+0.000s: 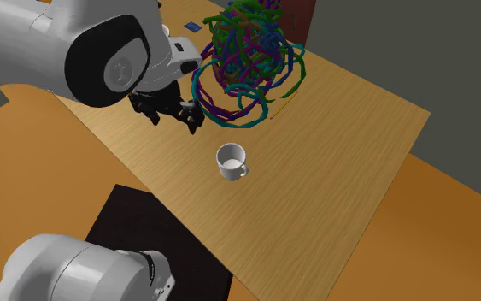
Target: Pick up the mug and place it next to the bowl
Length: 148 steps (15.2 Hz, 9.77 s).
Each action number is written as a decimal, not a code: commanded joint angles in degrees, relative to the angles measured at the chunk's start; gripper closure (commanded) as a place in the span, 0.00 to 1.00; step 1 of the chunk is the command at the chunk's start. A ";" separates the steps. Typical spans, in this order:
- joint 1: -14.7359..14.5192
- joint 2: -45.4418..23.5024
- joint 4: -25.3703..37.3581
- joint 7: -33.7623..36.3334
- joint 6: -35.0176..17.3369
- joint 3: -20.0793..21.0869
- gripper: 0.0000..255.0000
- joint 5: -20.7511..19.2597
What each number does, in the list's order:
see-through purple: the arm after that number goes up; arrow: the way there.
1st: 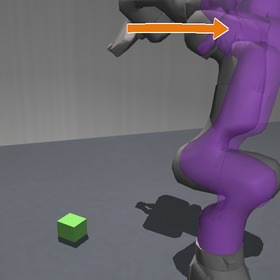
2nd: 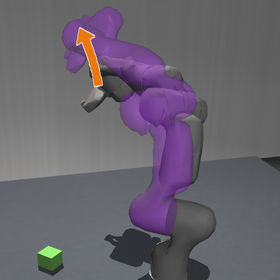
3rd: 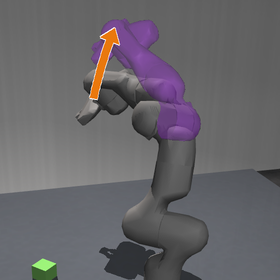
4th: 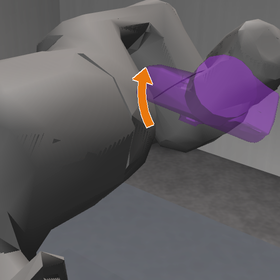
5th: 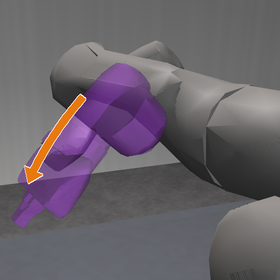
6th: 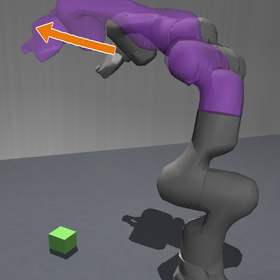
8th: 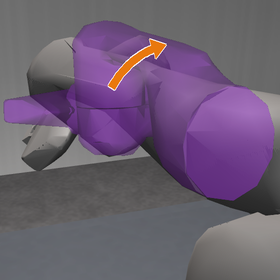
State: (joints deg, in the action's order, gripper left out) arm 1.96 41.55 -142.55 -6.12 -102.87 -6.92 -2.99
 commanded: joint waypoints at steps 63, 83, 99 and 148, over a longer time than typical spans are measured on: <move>4.00 -8.91 1.13 -7.22 -8.04 -5.36 1.00 -6.82; -3.21 -23.84 18.60 7.37 -4.32 6.20 1.00 -0.36; -10.60 -51.44 50.63 23.58 1.10 15.19 1.00 -1.66; -16.24 -74.39 60.65 31.71 -11.07 16.29 0.00 -5.98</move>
State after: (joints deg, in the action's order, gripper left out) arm -14.28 -32.84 -81.91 25.58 -113.93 9.37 -8.97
